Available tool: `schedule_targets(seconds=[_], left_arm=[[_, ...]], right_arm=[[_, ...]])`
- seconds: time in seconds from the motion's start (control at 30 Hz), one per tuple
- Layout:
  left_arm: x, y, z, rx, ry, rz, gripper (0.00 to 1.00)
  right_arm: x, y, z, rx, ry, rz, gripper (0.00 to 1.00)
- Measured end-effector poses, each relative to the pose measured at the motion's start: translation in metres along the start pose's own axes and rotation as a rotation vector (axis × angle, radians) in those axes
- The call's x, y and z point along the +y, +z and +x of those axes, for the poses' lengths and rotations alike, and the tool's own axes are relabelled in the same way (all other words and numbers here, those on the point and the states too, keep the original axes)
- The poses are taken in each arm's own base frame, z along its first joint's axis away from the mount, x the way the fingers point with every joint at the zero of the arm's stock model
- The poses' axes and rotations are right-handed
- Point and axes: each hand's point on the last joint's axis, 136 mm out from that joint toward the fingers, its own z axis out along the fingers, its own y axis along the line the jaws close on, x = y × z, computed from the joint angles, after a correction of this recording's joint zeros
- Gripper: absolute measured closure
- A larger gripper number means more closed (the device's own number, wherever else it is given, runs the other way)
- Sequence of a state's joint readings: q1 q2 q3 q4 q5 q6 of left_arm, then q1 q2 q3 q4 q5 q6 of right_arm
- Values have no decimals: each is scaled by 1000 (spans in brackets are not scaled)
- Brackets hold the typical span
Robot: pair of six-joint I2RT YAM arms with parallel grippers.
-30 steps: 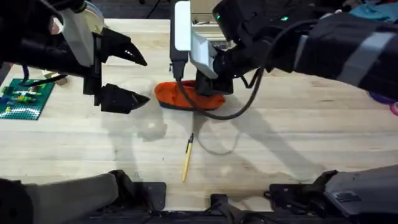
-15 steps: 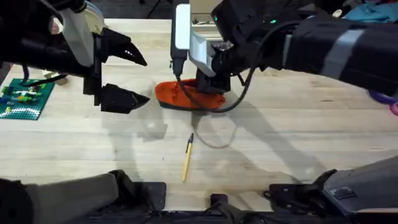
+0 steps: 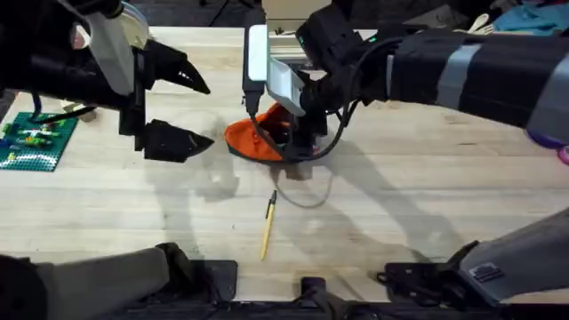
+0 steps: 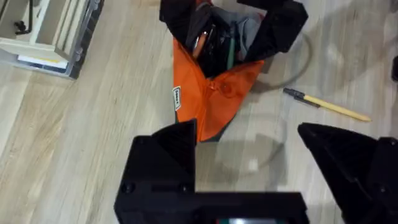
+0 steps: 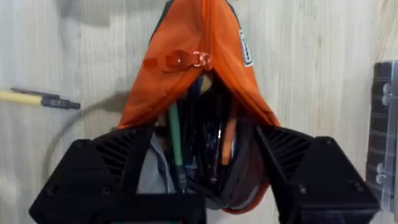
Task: Unzip the bag, pick up the pens from the table one at a time and place them inside, then zip the bag closed.
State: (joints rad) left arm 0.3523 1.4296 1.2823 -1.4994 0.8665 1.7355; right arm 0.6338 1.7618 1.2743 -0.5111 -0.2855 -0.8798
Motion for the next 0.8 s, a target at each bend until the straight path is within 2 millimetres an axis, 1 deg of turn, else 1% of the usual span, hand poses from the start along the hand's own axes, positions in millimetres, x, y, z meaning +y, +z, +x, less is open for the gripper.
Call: schedule_targets(seconds=[0.1, 0.4, 0.63, 0.67, 0.7, 0.8], left_arm=[[0, 0, 0, 0, 0, 0, 7], [0, 0, 0, 0, 0, 0, 7], [0, 0, 0, 0, 0, 0, 8], [0, 0, 0, 0, 0, 0, 8], [0, 0, 0, 0, 0, 0, 7], [0, 0, 0, 0, 0, 0, 7]], right_arm=[[1, 0, 1, 4, 3, -5, 4], [1, 0, 2, 7, 3, -6, 4], [-2, -1, 7, 91, -23, 62, 5], [-4, -2, 7, 109, -31, 81, 4], [-4, -11, 8, 163, -51, 128, 4], [-1, -22, 8, 200, -69, 156, 3]])
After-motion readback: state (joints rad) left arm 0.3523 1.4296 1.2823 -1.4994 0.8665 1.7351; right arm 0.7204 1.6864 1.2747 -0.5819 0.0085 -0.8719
